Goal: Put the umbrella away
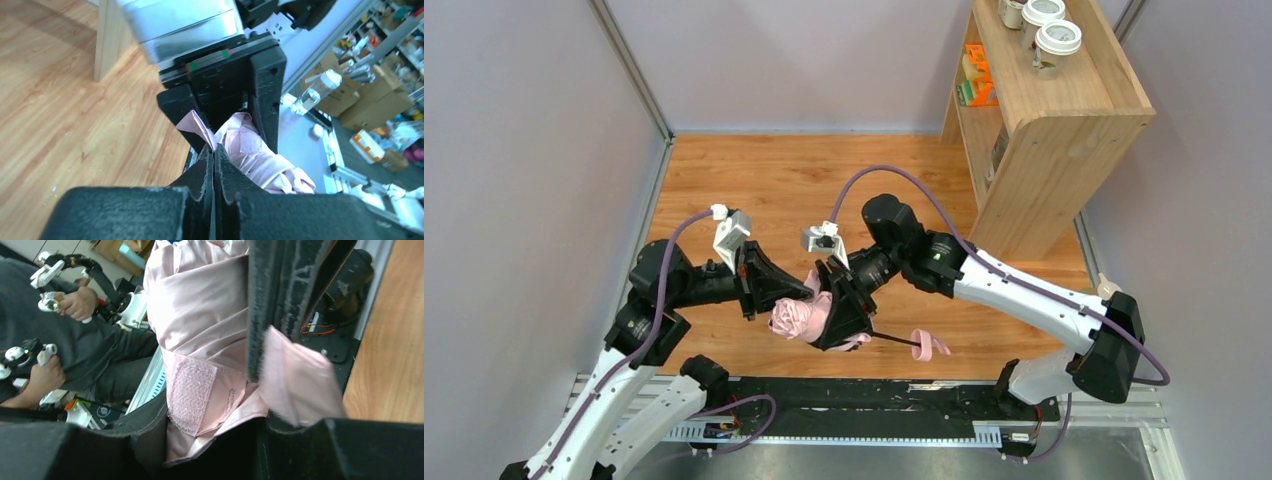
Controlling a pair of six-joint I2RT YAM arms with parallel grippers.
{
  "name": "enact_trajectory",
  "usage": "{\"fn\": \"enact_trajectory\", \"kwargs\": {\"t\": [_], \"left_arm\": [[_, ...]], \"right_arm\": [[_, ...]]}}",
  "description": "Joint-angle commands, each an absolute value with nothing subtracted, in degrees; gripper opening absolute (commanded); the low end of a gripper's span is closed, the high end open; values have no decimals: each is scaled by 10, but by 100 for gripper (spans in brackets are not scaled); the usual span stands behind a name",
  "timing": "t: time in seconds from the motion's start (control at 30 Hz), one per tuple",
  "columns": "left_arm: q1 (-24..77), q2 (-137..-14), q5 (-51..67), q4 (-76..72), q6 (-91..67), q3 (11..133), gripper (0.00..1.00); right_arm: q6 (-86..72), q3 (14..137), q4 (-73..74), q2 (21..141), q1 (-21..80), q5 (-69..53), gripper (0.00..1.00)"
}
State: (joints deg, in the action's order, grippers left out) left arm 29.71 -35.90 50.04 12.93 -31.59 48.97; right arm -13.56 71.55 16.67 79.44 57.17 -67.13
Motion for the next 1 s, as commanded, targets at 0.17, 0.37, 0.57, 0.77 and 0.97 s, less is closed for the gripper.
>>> {"fn": "enact_trajectory", "kwargs": {"t": [0.17,0.37,0.57,0.77,0.97], "left_arm": [[294,-346,508,56,-230,517,0],[298,-301,548,-66,-280,464,0],[308,-288,603,-156,-337,445,0],[319,-303,652,-158,-338,472,0],[331,-311,695,-105,-294,506,0]], "right_arm": [[-88,746,343,876,621,-689,0],[-71,766,369,879,607,-675,0],[-80,774,356,883,600,-649,0],[-98,774,326,888,581,-665,0],[-140,788,291,912,573,-722,0]]}}
